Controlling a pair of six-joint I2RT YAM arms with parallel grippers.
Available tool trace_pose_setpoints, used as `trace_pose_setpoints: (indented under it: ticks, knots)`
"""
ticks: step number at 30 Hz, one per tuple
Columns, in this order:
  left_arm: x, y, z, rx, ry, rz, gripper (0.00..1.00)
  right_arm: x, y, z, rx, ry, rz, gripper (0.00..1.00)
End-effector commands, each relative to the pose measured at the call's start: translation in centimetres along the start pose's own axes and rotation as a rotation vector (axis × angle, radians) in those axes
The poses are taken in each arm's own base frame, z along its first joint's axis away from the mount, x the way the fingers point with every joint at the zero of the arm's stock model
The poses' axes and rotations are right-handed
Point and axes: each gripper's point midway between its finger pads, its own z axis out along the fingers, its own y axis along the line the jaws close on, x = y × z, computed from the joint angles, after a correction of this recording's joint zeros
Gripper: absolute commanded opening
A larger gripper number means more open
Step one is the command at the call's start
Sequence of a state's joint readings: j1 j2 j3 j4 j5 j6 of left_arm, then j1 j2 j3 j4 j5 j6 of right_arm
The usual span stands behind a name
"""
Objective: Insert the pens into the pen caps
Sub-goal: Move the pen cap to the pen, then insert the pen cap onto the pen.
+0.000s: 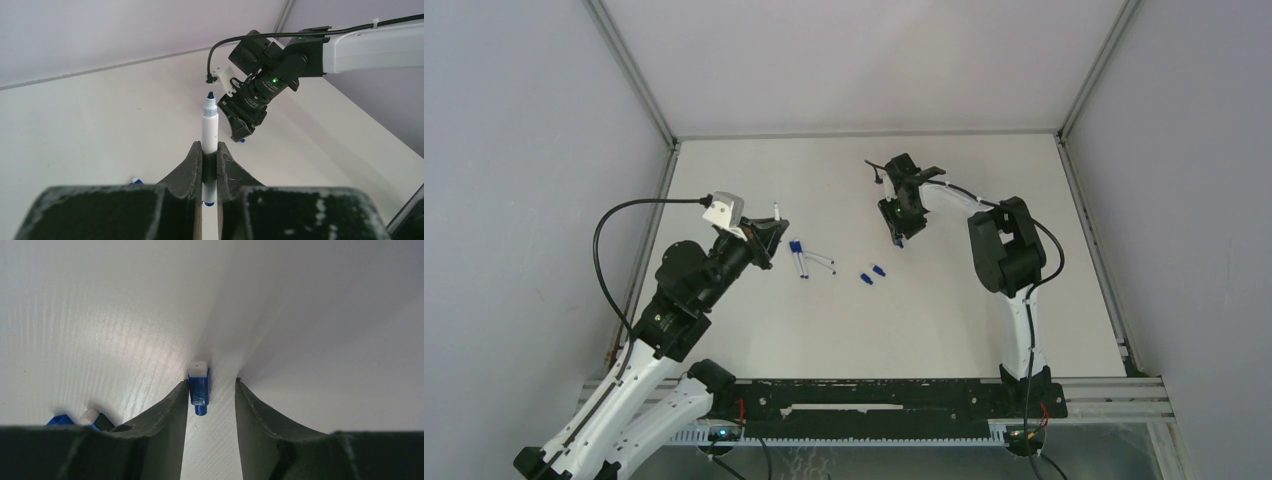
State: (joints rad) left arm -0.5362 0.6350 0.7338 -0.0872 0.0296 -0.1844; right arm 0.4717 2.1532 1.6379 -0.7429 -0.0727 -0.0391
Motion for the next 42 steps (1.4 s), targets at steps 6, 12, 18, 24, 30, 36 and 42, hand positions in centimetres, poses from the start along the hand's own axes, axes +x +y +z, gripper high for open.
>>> trace_pose_setpoints:
  ticks: [6,12,18,24,30,36,42]
  knots:
    - [-0.3,0.0,0.2,0.007,-0.029,-0.011,0.0,1.2,1.1,1.2,-0.05,0.069,0.003,0.38]
    - [-0.3,0.0,0.1,0.003,-0.028,-0.009,0.0,0.8,0.6,1.8,-0.034,0.082,-0.009,0.42]
    - [-0.2,0.1,0.2,0.001,-0.024,-0.009,0.0,0.6,0.9,2.2,-0.042,0.086,-0.01,0.4]
    - [-0.1,0.1,0.2,0.002,-0.022,-0.009,0.0,0.8,0.9,2.2,-0.044,0.09,-0.009,0.27]
    - [0.1,-0.1,0.4,0.014,-0.013,-0.012,0.0,-0.8,1.4,-0.6,-0.078,-0.007,-0.007,0.13]
    - [-0.2,-1.5,0.8,0.081,0.003,-0.044,0.0,-3.2,3.1,-9.1,-0.194,-0.293,0.035,0.0]
    - [-2.1,-4.3,1.8,0.17,0.004,-0.1,0.0,-4.4,7.9,-23.2,-0.378,-0.755,-0.034,0.0]
